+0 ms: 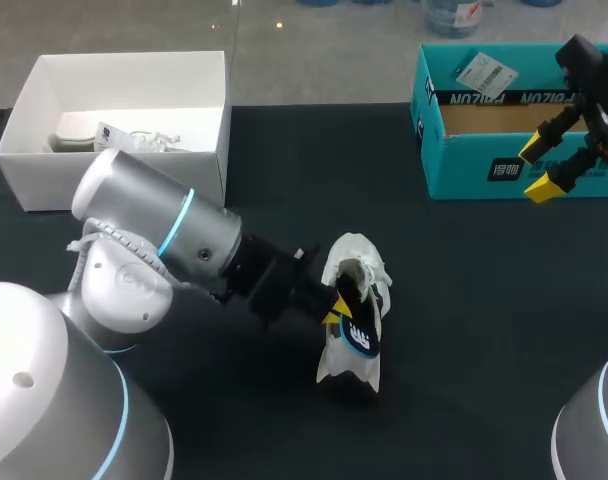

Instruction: Take the shoe out of the shoebox, open the shoe tongue, remove and reinsert the insole, then place the shoe into the shoebox

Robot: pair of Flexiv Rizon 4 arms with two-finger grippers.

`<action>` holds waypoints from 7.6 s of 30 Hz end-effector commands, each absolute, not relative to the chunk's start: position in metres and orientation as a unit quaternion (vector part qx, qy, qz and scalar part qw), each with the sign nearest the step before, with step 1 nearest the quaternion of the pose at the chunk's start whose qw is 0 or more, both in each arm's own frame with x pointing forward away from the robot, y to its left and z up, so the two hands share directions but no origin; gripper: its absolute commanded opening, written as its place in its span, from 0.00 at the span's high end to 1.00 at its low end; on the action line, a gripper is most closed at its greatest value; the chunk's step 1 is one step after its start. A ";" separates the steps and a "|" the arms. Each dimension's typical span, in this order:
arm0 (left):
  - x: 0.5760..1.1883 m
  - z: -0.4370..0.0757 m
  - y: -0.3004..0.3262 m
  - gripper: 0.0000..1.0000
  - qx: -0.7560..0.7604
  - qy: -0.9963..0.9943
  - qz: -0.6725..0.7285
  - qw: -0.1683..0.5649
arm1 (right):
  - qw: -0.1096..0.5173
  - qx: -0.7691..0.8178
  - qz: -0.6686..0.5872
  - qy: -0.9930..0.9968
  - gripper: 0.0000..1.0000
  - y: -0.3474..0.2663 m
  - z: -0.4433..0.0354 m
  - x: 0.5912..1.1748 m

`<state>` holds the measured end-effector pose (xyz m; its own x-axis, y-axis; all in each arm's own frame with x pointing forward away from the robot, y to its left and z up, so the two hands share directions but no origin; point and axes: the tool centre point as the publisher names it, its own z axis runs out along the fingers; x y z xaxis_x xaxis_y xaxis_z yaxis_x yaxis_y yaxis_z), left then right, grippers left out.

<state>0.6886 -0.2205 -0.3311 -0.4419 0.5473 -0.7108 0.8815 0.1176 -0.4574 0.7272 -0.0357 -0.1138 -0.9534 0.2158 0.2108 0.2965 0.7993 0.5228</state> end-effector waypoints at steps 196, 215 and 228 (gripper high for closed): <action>0.680 -0.329 -0.199 1.00 0.639 0.699 -0.288 0.143 | 0.071 -0.135 -0.285 -0.946 0.00 -0.035 -0.114 0.729; 0.679 -0.354 -0.207 1.00 0.637 0.707 -0.281 0.121 | 0.071 -0.135 -0.285 -0.946 0.00 -0.035 -0.114 0.729; 0.680 -0.337 -0.214 1.00 0.655 0.695 -0.263 0.140 | 0.071 -0.135 -0.285 -0.946 0.00 -0.035 -0.114 0.729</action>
